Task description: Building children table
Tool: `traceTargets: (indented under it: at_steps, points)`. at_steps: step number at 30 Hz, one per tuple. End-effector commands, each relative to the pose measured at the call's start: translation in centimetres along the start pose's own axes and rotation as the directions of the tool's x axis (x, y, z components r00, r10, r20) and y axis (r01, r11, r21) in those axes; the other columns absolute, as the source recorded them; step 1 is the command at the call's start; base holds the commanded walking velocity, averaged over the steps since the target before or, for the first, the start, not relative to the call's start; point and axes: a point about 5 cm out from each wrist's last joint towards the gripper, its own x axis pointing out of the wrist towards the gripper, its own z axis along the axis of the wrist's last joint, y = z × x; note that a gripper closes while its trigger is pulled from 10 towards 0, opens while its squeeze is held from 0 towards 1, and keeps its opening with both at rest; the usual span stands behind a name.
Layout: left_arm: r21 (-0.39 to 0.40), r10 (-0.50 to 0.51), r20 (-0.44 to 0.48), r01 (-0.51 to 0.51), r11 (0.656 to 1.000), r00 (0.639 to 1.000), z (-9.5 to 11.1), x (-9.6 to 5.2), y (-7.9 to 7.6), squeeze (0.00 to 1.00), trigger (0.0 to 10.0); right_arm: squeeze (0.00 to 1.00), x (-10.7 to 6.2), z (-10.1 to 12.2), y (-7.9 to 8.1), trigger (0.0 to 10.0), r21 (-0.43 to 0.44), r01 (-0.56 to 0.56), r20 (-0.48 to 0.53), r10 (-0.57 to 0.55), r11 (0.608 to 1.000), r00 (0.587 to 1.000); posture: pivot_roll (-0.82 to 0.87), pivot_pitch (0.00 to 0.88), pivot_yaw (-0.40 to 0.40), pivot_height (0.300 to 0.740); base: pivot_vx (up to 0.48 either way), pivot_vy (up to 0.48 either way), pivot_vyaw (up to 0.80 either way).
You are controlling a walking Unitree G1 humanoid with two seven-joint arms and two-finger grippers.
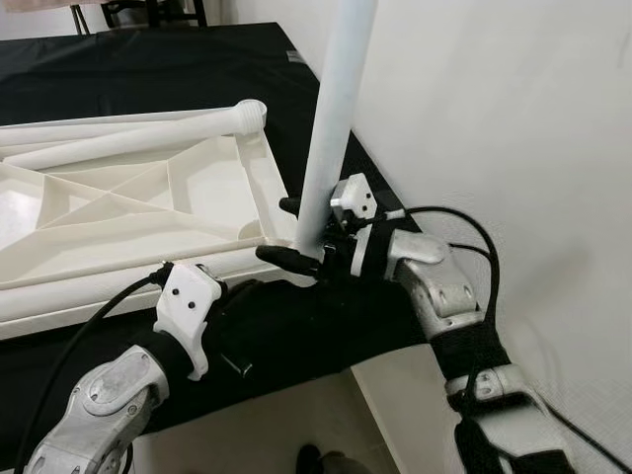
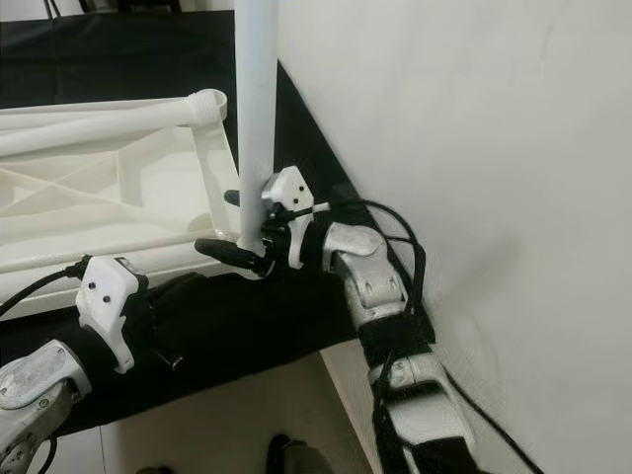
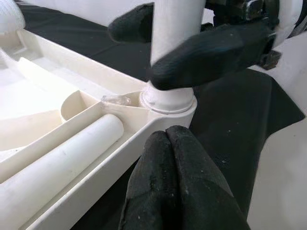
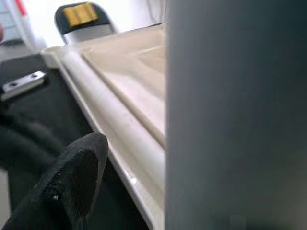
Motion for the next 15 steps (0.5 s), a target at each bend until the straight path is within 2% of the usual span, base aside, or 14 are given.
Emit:
traceTargets:
  at_steps: [1, 5, 6, 15]
  points:
    - [0.005, 0.001, -0.012, 0.000, 1.000, 1.000, -0.3, -0.2, -0.1, 0.00, 10.0, 0.00, 0.3, -0.3, 0.0, 10.0, -0.006, -0.067, -0.024, 0.067, 0.998, 0.997, 0.13, 0.205, -0.155, 0.740, 0.000, 0.000, 0.00]
    - [0.006, 0.001, -0.013, -0.001, 1.000, 1.000, -0.3, -0.3, -0.1, 0.00, 10.0, 0.00, 0.4, 0.1, -0.3, 9.7, -0.011, -0.097, -0.025, 0.096, 0.995, 0.995, 0.14, 0.197, -0.156, 0.740, 0.000, 0.000, 0.00]
    - [0.007, 0.001, -0.013, -0.001, 1.000, 1.000, -0.3, -0.3, -0.2, 0.00, 10.0, 0.00, 0.4, 0.5, -0.6, 0.0, 0.000, -0.108, -0.011, 0.108, 0.994, 0.994, 0.14, 0.196, -0.156, 0.740, 0.000, 0.000, 0.00]
    - [0.007, 0.003, -0.012, -0.003, 1.000, 1.000, -0.2, -0.3, -0.3, 0.00, 10.0, 0.00, 0.1, 1.0, -1.0, 0.0, 0.008, -0.149, -0.012, 0.149, 0.989, 0.989, 0.13, 0.206, -0.159, 0.740, 0.000, 0.000, 0.00]
